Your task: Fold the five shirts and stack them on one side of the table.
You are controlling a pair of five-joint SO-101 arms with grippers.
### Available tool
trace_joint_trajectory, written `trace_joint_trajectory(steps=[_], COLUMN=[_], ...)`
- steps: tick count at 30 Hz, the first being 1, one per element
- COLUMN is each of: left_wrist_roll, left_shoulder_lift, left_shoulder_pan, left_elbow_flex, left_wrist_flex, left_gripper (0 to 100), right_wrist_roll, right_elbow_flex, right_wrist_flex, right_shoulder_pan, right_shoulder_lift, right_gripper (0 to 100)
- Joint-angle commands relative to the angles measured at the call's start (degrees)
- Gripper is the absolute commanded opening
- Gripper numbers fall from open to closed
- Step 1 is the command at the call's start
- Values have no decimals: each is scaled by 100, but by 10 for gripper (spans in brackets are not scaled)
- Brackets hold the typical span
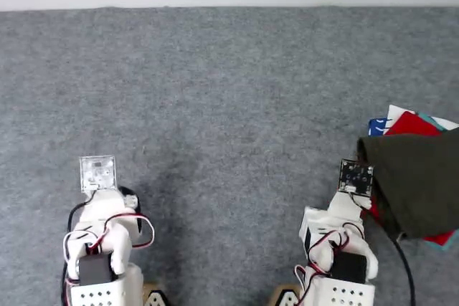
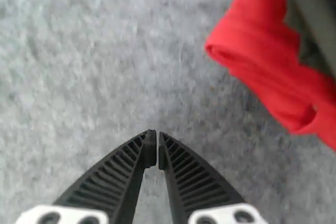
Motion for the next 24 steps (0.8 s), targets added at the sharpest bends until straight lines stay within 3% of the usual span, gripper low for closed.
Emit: trace_joint_trajectory(steps=[1, 6, 12, 18, 24], left_wrist_roll=[-9, -44, -44, -9, -9], left_shoulder_lift=[-70, -70, -70, -70, -70], left_shoulder_pan=[325, 879, 932, 923, 914], left_elbow_flex=[-48, -48, -48, -48, -48], left_wrist_flex=[299, 334, 352, 413, 422], left_gripper=[14, 14, 14, 14, 14], right_wrist_roll=[-9, 501, 598, 563, 563], right_elbow_flex=[97, 97, 97, 97, 97], right_wrist_flex=[119, 127, 127, 136, 136], right_shoulder_pan=[-295, -831, -690, 163, 1534], right_shoulder_lift=[4, -13, -13, -13, -13], right_gripper=[9, 9, 9, 9, 9])
